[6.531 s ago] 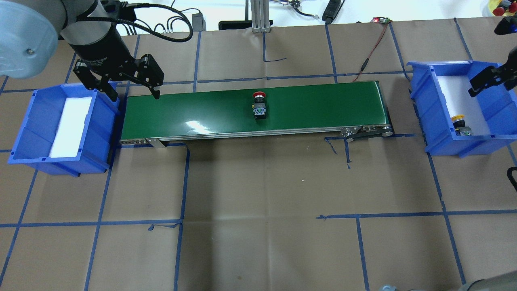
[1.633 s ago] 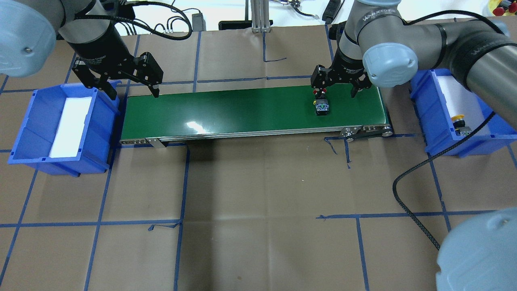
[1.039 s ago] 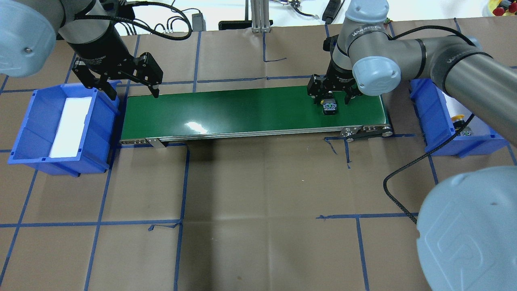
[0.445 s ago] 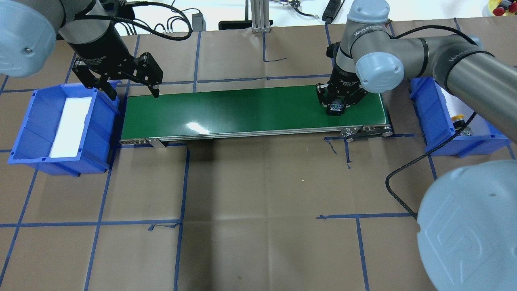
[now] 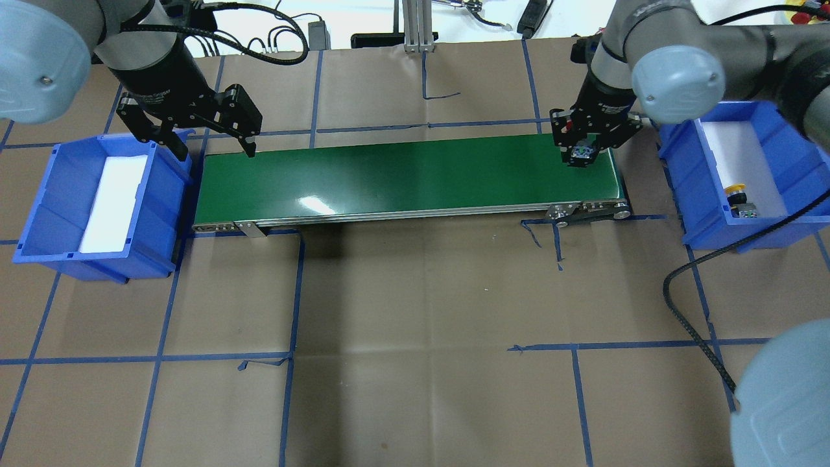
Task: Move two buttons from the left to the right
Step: 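Lift the red button with the right gripper and carry it into the bin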
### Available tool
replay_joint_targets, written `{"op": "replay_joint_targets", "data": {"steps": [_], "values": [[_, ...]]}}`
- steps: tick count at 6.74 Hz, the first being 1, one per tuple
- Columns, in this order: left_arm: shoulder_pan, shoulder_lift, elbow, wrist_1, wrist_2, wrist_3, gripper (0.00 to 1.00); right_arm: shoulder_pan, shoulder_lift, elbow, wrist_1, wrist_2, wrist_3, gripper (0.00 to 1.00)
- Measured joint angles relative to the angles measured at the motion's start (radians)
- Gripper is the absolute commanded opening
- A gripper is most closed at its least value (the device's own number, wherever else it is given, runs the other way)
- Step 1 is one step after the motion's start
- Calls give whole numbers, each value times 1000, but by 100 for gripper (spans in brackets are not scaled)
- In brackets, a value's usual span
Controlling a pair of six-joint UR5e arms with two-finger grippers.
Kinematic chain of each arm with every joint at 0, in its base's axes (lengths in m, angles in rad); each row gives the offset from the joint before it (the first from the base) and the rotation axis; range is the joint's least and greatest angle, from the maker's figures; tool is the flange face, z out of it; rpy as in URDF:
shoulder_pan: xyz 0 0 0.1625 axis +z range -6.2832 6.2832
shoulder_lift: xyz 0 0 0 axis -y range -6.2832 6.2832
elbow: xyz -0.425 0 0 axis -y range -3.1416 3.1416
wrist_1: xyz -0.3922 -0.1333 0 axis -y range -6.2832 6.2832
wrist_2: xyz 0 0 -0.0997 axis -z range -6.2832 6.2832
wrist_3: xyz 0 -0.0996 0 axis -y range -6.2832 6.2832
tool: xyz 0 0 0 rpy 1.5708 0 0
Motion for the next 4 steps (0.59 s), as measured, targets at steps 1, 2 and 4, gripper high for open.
{"op": "replay_joint_targets", "data": {"steps": [1, 2, 4], "values": [[0, 0, 0, 0, 0, 0, 100, -60, -40, -17, 9, 1, -84, 2], [0, 0, 0, 0, 0, 0, 100, -119, -59, -59, 23, 0, -198, 2], [0, 1, 0, 0, 0, 0, 100, -256, -34, -142, 72, -3, -459, 3]]}}
